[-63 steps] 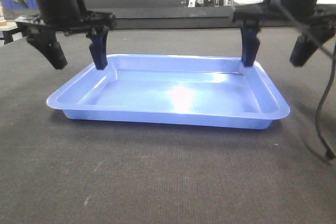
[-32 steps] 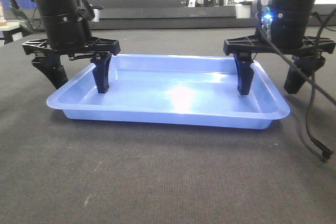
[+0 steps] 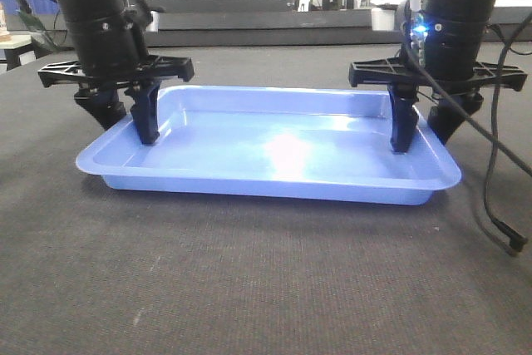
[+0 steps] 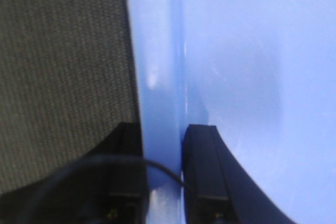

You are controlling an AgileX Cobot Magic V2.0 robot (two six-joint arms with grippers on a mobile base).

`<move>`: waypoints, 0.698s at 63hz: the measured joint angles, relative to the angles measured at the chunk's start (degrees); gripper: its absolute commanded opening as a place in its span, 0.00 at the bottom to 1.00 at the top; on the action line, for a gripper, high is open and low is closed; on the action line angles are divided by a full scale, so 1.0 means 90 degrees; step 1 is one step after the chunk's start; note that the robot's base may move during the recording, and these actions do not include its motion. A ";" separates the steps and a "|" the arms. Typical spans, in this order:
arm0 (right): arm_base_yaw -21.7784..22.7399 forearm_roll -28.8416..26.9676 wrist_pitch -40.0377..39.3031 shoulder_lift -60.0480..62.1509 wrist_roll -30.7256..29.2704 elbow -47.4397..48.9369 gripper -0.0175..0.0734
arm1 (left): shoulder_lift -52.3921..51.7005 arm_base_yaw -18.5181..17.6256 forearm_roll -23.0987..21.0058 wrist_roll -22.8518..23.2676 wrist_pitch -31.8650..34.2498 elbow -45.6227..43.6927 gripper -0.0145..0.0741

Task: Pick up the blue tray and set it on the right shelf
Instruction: 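Lower both grippers onto the tray's side rims and close them, then lift the blue tray off the table with both grippers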

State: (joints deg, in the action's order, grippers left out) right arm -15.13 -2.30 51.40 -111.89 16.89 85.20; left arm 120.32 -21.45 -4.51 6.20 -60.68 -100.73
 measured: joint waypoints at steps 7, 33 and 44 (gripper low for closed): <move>0.0000 0.0000 0.0094 0.0121 0.0000 0.0000 0.25 | 0.0024 0.0000 -0.0080 0.0048 -0.0328 -0.0200 0.11; 0.0000 0.0024 0.0403 0.2173 0.0000 -0.0255 0.25 | -0.1464 0.0000 -0.0093 0.0168 -0.0938 -0.0420 0.11; -0.0304 0.0133 0.0499 0.2948 0.0000 -0.0782 0.25 | -0.2439 -0.0039 -0.0165 0.0295 -0.0970 0.0459 0.11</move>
State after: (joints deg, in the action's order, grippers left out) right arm -17.87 -1.11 55.89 -85.36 16.89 78.16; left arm 98.37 -21.80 -5.99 8.86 -69.41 -96.60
